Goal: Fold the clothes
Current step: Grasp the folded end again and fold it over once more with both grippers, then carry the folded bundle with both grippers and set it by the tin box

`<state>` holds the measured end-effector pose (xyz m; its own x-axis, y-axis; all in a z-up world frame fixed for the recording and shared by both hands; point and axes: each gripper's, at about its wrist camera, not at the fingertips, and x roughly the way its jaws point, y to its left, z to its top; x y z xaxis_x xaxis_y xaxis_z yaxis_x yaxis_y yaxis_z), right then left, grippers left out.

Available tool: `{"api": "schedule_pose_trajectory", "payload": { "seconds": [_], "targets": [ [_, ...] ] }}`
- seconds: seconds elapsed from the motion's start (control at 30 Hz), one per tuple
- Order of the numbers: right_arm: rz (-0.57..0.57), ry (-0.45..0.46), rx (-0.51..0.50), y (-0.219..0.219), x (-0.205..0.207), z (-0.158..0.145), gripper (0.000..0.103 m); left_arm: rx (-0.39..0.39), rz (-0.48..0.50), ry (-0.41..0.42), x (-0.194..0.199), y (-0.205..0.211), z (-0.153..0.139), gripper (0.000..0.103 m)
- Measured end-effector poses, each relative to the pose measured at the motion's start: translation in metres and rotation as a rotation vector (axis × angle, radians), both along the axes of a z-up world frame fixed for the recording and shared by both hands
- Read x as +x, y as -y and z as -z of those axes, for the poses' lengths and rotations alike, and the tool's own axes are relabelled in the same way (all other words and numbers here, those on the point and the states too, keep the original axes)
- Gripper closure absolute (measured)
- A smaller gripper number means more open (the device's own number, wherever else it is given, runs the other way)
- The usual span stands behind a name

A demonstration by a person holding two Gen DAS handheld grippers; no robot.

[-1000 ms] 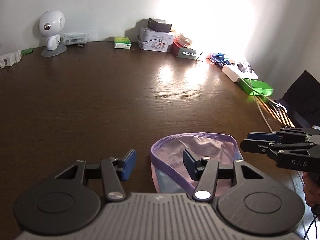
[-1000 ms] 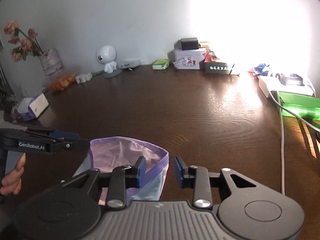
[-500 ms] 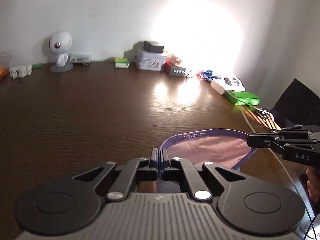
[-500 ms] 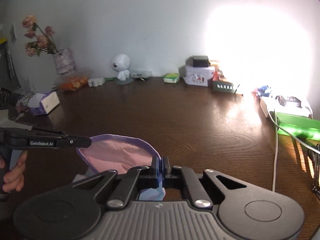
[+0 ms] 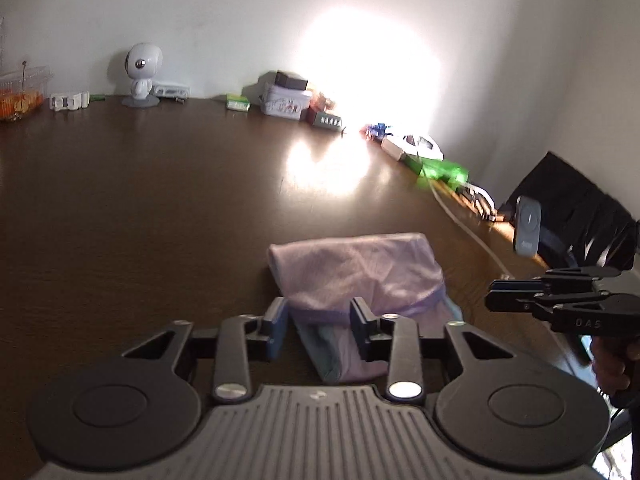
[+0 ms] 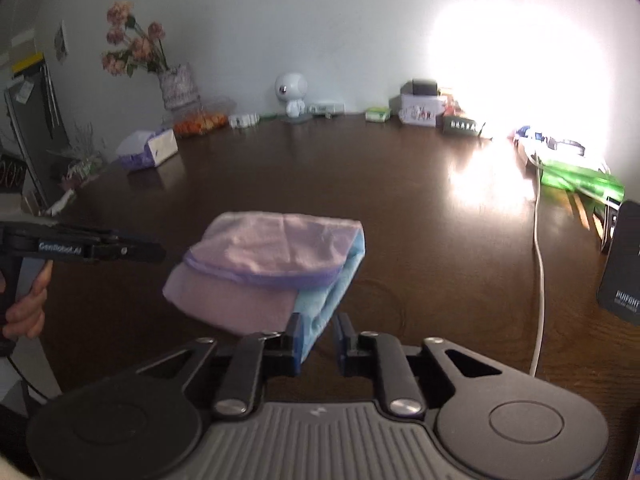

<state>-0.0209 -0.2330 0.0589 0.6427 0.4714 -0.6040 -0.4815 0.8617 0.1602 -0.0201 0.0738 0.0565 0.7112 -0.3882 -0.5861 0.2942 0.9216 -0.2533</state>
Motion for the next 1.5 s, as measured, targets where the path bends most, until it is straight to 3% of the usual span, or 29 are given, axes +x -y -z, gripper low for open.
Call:
{"api": "schedule_pose_trajectory", "payload": {
  "seconds": [0.1,0.13,0.2,0.27,0.4,0.47,0.63,0.7,0.77,0.87,1.0,1.13,1.27,1.37,1.47,1.5],
  "targets": [
    [0.006,0.069,0.033,-0.024,0.029,-0.004,0.081,0.066,0.041,0.026,0.023,0.035,0.007,0.065],
    [-0.007,0.069,0.046,-0.034,0.041,-0.001,0.081,0.075,0.052,-0.015,0.030,0.044,0.013,0.066],
    [-0.004,0.009,0.029,-0.050,0.062,0.013,0.082,0.094,0.070,-0.069,0.034,0.056,0.024,0.067],
    [0.017,-0.043,-0.019,-0.051,0.065,0.028,0.082,0.123,0.082,-0.047,0.020,0.055,0.028,0.061],
    [0.076,-0.080,0.048,-0.016,0.046,0.034,0.074,0.085,0.076,-0.096,0.000,0.037,0.029,0.055],
    [0.094,-0.045,0.022,-0.014,0.036,0.027,0.072,0.016,0.082,-0.090,-0.002,0.027,0.018,0.055],
    [0.053,0.060,0.074,-0.027,0.048,0.005,0.072,-0.005,0.036,-0.020,0.036,0.034,-0.002,0.051],
    [0.045,0.062,0.065,-0.039,0.068,0.005,0.072,0.008,0.031,-0.072,0.060,0.044,0.004,0.057],
    [0.043,0.022,0.048,-0.049,0.082,0.013,0.073,0.017,0.042,-0.136,0.072,0.051,0.017,0.073],
    [0.062,-0.038,0.035,-0.054,0.092,0.031,0.075,0.030,0.060,-0.164,0.071,0.055,0.033,0.077],
    [0.128,-0.082,0.138,-0.033,0.093,0.041,0.081,0.016,0.071,-0.145,0.062,0.048,0.038,0.075],
    [0.195,-0.047,0.089,-0.023,0.085,0.038,0.076,0.034,0.052,-0.135,0.058,0.044,0.035,0.061],
    [0.220,-0.040,0.095,-0.018,0.076,0.035,0.076,0.005,0.030,-0.132,0.053,0.034,0.028,0.057],
    [0.180,0.019,0.123,-0.014,0.062,0.029,0.074,0.011,0.027,-0.138,0.054,0.032,0.030,0.053],
    [0.194,-0.061,0.092,-0.018,0.072,0.041,0.072,0.041,0.016,-0.137,0.048,0.036,0.031,0.053],
    [0.209,-0.048,0.094,-0.017,0.067,0.038,0.071,0.045,0.014,-0.128,0.043,0.035,0.028,0.053]
  ]
}}
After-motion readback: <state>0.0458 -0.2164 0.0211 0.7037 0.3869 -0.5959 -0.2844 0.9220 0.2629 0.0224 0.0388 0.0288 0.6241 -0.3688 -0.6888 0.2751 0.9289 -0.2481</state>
